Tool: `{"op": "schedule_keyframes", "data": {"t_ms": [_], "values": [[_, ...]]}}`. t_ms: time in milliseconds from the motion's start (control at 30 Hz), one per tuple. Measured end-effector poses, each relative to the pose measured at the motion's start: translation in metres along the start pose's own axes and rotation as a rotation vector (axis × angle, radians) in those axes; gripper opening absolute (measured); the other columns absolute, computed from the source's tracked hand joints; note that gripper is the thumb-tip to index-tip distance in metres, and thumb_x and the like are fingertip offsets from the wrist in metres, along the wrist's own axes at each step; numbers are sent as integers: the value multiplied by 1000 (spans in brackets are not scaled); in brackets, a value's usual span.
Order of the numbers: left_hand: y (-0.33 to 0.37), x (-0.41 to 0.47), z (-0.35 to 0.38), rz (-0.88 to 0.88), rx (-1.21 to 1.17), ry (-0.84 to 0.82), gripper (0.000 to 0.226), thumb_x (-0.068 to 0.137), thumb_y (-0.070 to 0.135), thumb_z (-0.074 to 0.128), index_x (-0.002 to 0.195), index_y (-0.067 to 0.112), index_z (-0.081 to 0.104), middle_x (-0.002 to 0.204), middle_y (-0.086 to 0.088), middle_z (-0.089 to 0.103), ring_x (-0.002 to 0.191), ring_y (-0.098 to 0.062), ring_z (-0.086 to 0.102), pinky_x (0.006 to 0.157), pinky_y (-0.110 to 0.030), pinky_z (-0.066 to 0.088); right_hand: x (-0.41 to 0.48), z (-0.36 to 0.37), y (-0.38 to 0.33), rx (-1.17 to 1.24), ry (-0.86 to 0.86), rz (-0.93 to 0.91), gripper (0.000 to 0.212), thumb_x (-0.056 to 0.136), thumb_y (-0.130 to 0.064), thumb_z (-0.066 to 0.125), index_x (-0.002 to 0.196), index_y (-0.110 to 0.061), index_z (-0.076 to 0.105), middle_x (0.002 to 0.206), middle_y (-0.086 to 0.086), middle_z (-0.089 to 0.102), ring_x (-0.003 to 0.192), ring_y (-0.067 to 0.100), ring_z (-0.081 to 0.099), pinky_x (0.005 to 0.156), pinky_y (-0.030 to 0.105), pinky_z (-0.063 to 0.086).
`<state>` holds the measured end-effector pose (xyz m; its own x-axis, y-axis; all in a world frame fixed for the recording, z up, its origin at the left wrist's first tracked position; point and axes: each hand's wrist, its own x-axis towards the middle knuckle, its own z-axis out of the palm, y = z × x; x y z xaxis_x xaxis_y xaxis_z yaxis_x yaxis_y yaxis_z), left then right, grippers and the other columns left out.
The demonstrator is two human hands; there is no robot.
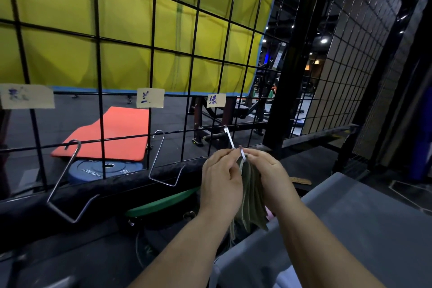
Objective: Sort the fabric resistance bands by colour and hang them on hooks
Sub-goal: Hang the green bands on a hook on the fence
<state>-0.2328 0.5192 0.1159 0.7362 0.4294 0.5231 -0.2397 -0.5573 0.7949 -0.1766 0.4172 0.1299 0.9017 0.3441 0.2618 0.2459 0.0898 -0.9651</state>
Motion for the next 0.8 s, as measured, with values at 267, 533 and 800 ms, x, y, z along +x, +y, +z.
{"op": "schedule_keyframes", "data": {"t_ms": [267,533,800], "values": [[6,-5,-3,-57,-59,-82,41,98,18,51,134,38,53,133,18,49,131,-2,37,108,-20,32,0,-8,3,13,-52,17,27,100,-22,48,106,-29,74,111,3,73,107,20,68,98,45,50],[11,-4,-5,-71,-143,-68,43,91,16,60,128,37,54,125,20,54,119,-1,48,104,-24,40,0,-6,2,136,-82,61,27,102,-23,46,117,-13,66,106,12,73,98,23,71,81,34,54],[10,-1,-7,-110,-417,-63,42,86,9,61,110,44,61,119,22,58,111,5,53,93,-19,45,3,-2,-6,197,-89,107,27,100,-23,49,116,-10,67,111,18,70,105,32,68,89,44,53]]}}
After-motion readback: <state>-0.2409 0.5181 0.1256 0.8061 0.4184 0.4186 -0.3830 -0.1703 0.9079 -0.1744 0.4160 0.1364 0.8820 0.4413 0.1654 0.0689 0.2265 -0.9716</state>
